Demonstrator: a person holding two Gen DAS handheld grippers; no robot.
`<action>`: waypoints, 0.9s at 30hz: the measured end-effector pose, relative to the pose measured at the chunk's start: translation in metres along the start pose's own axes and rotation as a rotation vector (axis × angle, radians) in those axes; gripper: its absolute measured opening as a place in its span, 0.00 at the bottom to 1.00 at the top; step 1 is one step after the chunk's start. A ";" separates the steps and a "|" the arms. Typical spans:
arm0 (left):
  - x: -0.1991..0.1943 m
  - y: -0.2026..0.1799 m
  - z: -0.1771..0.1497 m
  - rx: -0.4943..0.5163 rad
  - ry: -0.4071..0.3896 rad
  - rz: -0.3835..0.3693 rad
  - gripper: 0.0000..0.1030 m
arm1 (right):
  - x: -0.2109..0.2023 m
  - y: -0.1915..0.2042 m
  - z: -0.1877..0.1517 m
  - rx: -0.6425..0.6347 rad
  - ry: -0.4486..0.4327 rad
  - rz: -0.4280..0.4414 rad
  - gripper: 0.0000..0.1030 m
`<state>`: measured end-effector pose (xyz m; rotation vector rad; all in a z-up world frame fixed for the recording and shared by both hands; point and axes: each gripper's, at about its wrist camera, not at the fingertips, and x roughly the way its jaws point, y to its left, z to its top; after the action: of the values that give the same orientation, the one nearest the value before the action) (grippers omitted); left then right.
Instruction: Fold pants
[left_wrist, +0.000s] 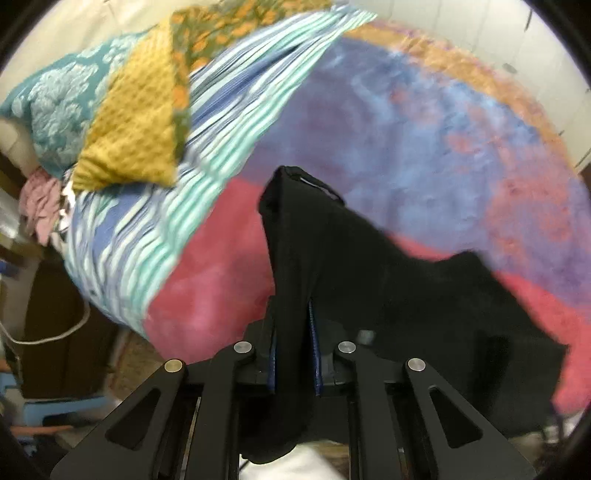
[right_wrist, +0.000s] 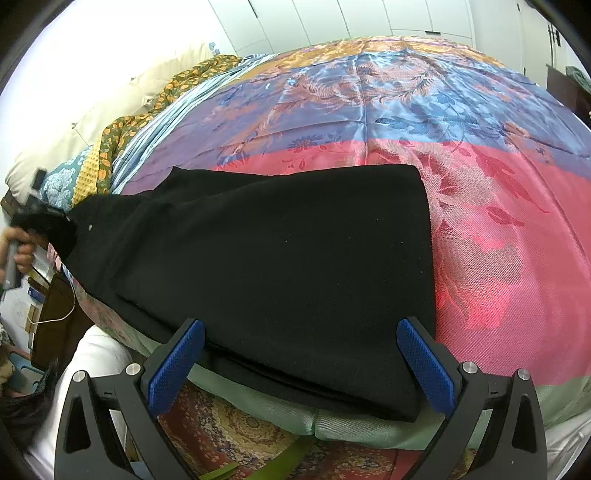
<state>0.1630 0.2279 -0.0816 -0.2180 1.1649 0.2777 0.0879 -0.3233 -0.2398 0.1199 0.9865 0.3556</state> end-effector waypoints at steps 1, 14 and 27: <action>-0.012 -0.009 0.000 -0.001 -0.006 -0.050 0.11 | 0.000 0.000 0.000 0.000 -0.001 0.000 1.00; -0.019 -0.205 -0.073 0.272 0.023 -0.323 0.11 | -0.002 -0.001 0.000 0.012 -0.007 0.012 1.00; 0.066 -0.259 -0.100 0.244 0.264 -0.490 0.19 | -0.001 0.000 -0.001 0.008 -0.004 0.004 1.00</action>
<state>0.1847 -0.0414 -0.1736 -0.3229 1.3514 -0.3333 0.0866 -0.3236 -0.2399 0.1302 0.9837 0.3547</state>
